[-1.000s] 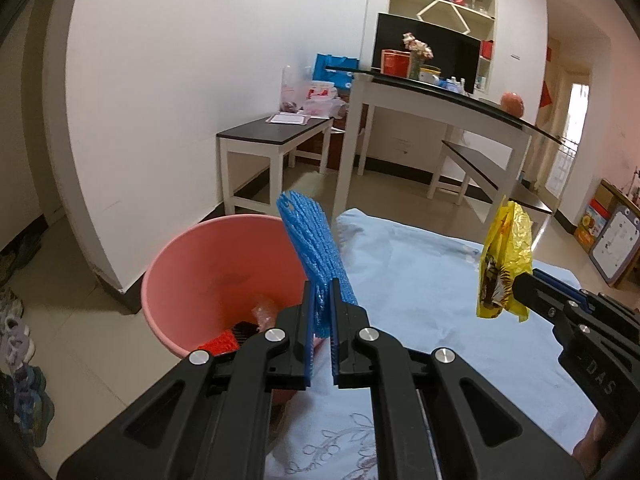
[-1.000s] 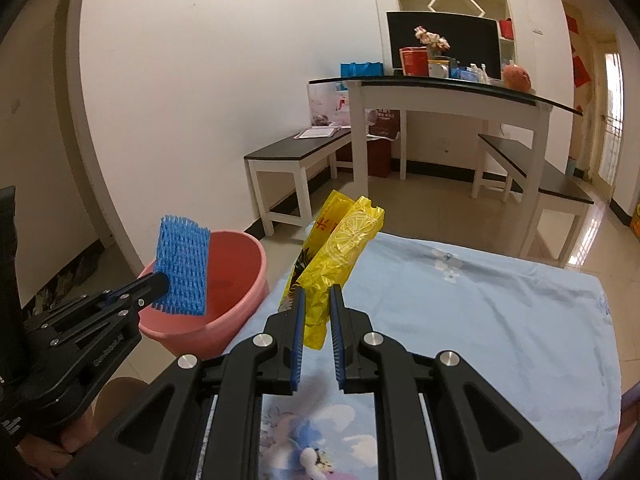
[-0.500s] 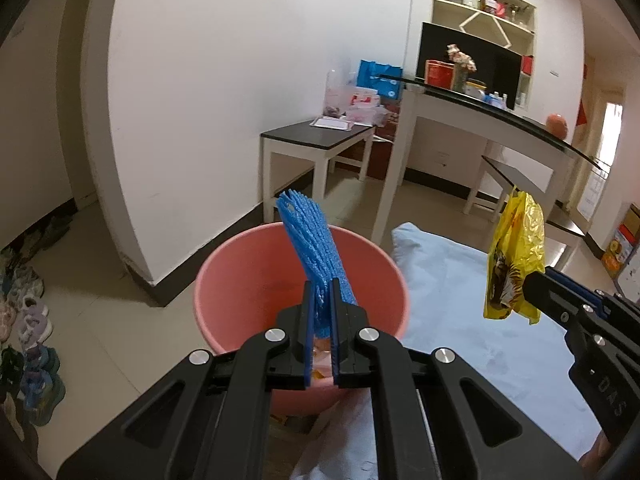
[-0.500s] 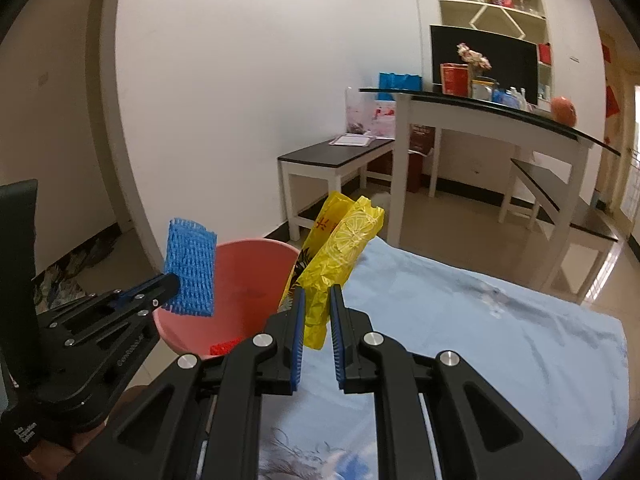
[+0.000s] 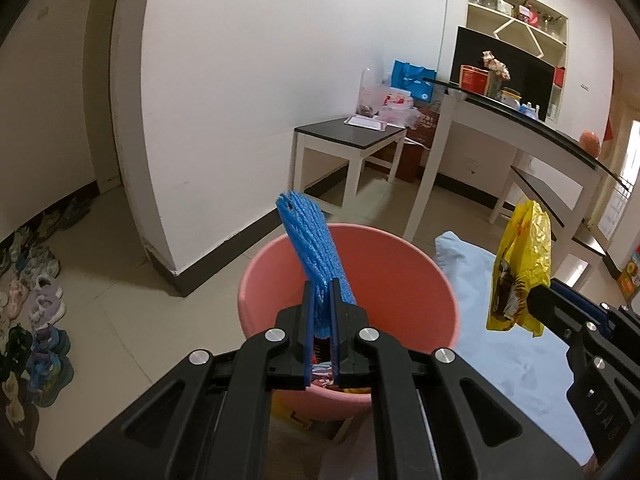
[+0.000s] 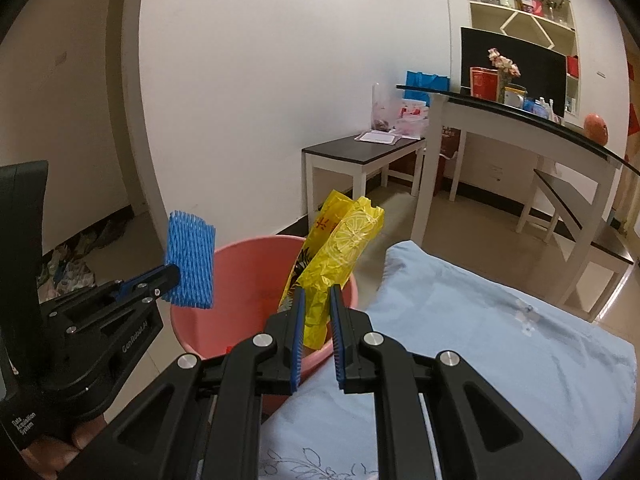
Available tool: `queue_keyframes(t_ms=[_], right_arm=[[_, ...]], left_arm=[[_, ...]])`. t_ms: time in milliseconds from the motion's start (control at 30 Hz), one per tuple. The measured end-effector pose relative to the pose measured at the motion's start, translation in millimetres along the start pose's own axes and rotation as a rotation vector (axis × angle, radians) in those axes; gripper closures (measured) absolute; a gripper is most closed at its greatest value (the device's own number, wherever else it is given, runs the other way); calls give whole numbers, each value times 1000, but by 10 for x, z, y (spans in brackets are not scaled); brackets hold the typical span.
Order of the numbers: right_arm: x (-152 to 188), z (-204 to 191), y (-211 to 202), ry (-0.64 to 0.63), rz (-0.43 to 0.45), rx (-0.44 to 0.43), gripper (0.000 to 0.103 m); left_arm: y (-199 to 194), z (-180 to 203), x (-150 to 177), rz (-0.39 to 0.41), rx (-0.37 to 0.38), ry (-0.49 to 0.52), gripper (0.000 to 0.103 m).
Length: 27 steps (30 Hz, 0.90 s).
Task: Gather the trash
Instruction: 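Lift the blue net and yellow packet and carry them over the pink bucket, then lower both items into the bucket and open both grippers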
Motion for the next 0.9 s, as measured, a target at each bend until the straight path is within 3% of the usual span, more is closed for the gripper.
queue_keyframes(t_ms=[900], right_arm=[[-82,-243,342,-65,-25,-25,91]], left_arm=[[203,-202,-62,-9,-54,-42,97]])
Point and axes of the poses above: each gripper's, at about its wrist camera, not at the fingertips, and y roughly the way its jaws point, z to its right, x to its underside, the point moved 9 cm from there along y, roughly the way its jaws point, and after that the axes turned 6 degrees about -y, right-handed, at the moved point
